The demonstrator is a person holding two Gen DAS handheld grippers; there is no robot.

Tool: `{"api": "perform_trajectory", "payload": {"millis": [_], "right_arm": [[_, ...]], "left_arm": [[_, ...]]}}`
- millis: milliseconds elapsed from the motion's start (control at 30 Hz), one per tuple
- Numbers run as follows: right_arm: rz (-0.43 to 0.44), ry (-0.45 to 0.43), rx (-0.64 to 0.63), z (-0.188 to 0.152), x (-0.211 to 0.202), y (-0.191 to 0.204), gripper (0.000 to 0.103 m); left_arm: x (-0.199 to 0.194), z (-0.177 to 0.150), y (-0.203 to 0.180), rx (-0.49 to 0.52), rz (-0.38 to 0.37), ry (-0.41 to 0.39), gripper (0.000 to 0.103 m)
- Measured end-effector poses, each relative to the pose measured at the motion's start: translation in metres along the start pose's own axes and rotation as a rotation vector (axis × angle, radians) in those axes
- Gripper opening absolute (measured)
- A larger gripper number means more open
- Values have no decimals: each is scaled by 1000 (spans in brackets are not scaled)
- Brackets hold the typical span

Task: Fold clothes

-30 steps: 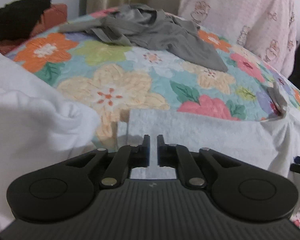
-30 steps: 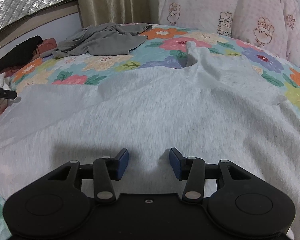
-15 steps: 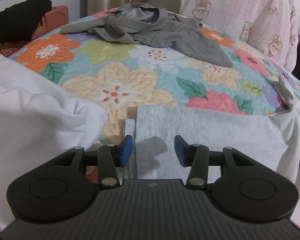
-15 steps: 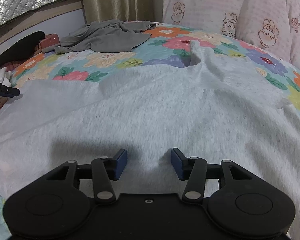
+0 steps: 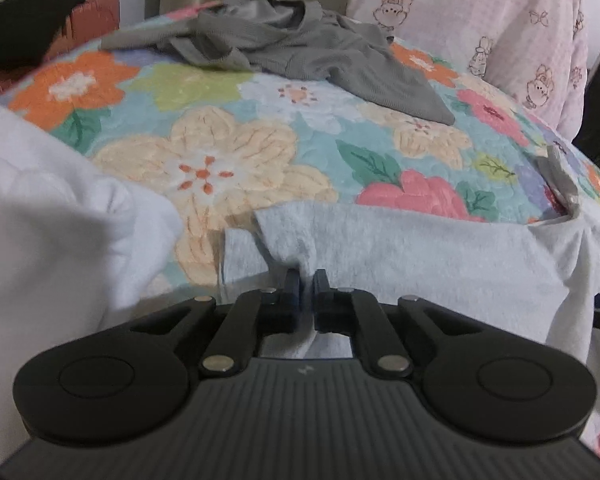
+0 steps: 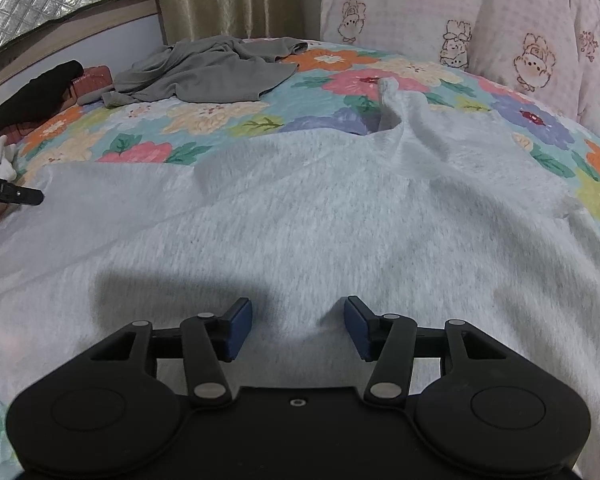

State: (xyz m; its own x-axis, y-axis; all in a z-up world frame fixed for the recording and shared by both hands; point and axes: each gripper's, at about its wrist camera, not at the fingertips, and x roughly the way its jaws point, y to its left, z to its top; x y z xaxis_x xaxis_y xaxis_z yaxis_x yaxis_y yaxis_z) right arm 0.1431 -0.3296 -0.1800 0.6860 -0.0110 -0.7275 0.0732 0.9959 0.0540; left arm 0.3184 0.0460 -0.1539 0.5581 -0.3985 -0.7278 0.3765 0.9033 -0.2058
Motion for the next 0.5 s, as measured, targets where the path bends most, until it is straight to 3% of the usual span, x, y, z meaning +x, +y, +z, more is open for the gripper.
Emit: {"api": "perform_trajectory", "payload": {"millis": [167,233,333,433,500], "right_arm": [[-7,0,2,0,-1,2,57],[-5,0,3,0,-1,2,57],[2,-4,8,-1,-2,0,58],[2,-3,15,-2,-2,0,58],[-2,3,18,-3,-5,-1,58]], "left_arm": [[-38,3,-4,-54,60,-89,5],[-50,4,-7,-36,154,-129,5],[-38,5,4,-80,161,-75,5],[-11,0,16,-132,175,21,17],[-17,0,12,-126,182,26,17]]}}
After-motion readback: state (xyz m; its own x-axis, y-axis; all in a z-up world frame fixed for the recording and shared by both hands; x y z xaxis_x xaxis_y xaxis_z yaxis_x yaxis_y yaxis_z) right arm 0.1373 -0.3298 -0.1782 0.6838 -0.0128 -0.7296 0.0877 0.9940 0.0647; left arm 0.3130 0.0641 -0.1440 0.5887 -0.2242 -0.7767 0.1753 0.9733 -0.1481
